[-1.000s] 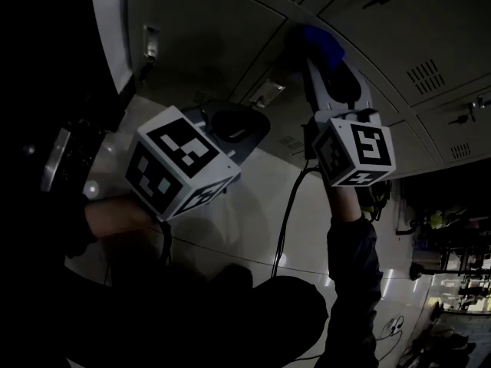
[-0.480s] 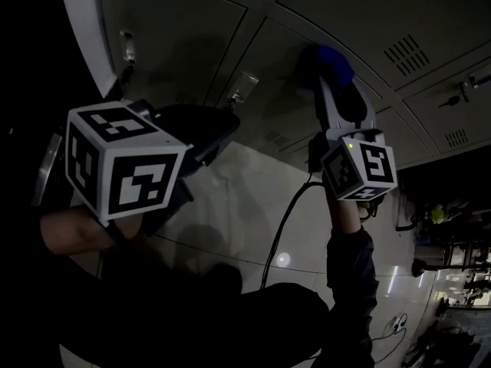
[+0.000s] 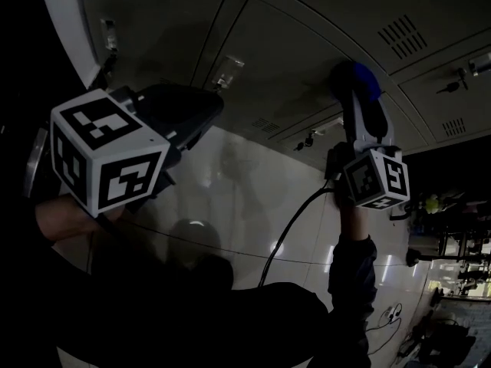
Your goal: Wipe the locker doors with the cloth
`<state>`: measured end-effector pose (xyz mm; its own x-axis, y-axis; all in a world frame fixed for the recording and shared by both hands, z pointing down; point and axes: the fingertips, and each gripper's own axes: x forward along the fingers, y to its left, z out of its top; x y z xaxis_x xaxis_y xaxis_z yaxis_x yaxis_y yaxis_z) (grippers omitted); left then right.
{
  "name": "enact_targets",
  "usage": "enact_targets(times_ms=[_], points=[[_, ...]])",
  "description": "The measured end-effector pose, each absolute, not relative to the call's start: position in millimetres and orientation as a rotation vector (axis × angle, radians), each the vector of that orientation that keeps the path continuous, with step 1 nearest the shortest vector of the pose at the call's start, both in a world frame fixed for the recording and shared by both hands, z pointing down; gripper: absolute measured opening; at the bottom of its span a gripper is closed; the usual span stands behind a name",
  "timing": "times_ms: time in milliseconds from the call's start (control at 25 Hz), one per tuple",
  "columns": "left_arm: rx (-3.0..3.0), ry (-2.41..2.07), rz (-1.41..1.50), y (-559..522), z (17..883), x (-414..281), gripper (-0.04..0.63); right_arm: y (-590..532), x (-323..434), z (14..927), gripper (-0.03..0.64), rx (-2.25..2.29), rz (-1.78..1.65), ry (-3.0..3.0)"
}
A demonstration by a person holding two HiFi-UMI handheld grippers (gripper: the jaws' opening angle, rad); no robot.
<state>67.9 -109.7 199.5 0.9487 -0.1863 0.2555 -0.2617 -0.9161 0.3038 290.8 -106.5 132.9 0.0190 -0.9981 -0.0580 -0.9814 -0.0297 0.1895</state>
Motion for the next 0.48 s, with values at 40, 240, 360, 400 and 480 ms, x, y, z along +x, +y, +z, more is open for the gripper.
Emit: enact_targets(times_ms=[40,240,360,400,480], points=[[2.775,-0.323,0.320,-108.5,199.7,68.8,0.000,-102.6,297.3,134.0,0.158,2.188,-0.259,-2.107],[2.796,-0.312,0.335,-105.2,202.3,68.9,0.000,-87.2,325.8,137.6,0.158,2.268,-0.204,-2.078],[2.797,-0.323,0.344,-105.7,205.2,67.2,0.000,-85.5,331.6,139.8,0.158,2.284,-0.188,-2.067],[2.797,-0.326,0.347,-105.9,206.2,66.9,0.000,-85.0,331.3,140.2,0.158,2.289,-0.186,-2.060],[2.794,-0.328,0.351,-105.3,207.7,66.6,0.000,-82.1,325.4,138.0,0.158,2.295,-0.196,-2.056]])
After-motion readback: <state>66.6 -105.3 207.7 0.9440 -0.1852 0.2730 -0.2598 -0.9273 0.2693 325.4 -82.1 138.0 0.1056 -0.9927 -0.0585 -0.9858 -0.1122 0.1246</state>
